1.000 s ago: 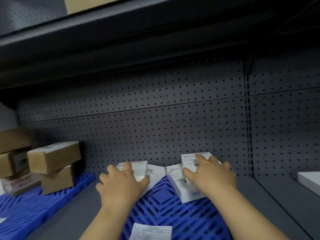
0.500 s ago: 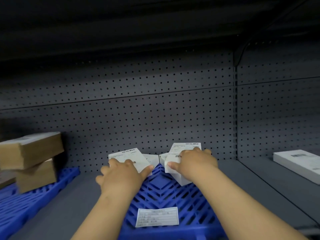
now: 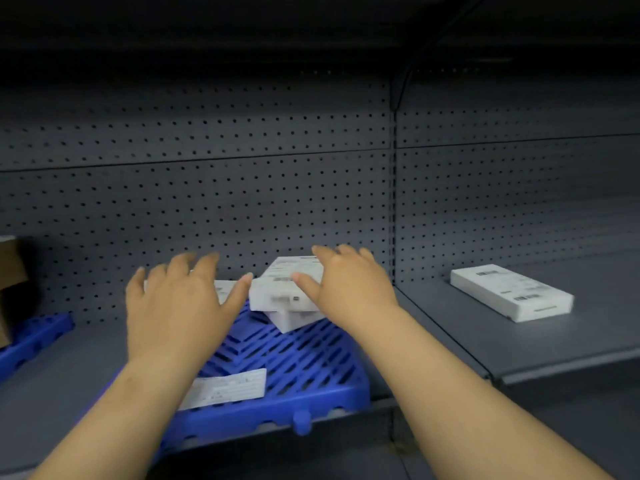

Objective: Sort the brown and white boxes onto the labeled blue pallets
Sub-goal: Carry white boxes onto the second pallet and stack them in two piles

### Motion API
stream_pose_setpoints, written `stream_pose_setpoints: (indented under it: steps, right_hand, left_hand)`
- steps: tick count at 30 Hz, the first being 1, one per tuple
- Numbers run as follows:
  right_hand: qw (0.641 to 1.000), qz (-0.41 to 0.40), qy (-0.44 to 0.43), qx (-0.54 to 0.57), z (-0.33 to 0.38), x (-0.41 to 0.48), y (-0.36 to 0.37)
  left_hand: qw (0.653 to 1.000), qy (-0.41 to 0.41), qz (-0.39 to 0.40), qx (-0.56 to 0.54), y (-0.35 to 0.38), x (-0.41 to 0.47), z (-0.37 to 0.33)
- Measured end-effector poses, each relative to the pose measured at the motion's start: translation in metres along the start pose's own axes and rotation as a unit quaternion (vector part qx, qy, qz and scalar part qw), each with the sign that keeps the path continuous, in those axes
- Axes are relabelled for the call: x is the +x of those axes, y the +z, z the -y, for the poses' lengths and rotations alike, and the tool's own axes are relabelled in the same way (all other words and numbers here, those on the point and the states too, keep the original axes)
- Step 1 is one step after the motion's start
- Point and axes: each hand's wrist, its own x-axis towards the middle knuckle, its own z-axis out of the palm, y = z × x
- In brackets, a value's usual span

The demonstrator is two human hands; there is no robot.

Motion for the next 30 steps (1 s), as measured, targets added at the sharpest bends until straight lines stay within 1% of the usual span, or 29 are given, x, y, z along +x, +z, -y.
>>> stream_pose_setpoints:
  steps: [3,7,10,12,14,16,20,21,23,27,30]
  right_hand:
    - [0.997,-0.063,-0.049,-0.004,-0.031,-0.021,-0.010]
    - [0.990,-0.108,-0.084,0.023,-0.091,-0.051,-0.022]
    - [0.977,-0.175,-0.110,0.046,-0.146,-0.077,-0.027]
    - [0.974,-0.186,-0.117,0.061,-0.187,-0.094,-0.032]
    - [0.972,-0.185,-0.129,0.070,-0.229,-0.112,-0.038]
    - [0.967,-0.200,-0.142,0.075,-0.270,-0.131,-0.039]
    - [0.953,-0.225,-0.178,0.094,-0.337,-0.171,-0.025]
    - [0.953,-0.220,-0.181,0.101,-0.350,-0.181,-0.017]
    - [0.966,-0.171,-0.165,0.103,-0.373,-0.202,0.006]
    - [0.993,-0.054,-0.085,0.065,-0.404,-0.237,0.073]
    - [0.998,0.035,-0.021,0.053,-0.415,-0.256,0.128]
  left_hand:
    - [0.997,0.052,-0.046,-0.043,-0.004,-0.012,-0.030]
    - [0.989,0.106,-0.064,-0.083,-0.009,-0.033,-0.084]
    - [0.980,0.131,-0.077,-0.126,-0.013,-0.056,-0.134]
    - [0.977,0.137,-0.079,-0.143,-0.013,-0.075,-0.168]
    - [0.977,0.128,-0.072,-0.155,-0.013,-0.100,-0.203]
    - [0.977,0.114,-0.059,-0.171,-0.010,-0.129,-0.236]
    - [0.975,0.109,-0.034,-0.190,0.009,-0.185,-0.291]
    - [0.975,0.109,-0.027,-0.192,0.016,-0.197,-0.300]
    - [0.975,0.113,-0.007,-0.190,0.034,-0.224,-0.312]
    - [0.976,0.131,0.044,-0.170,0.080,-0.272,-0.314]
    - [0.977,0.118,0.091,-0.153,0.112,-0.299,-0.307]
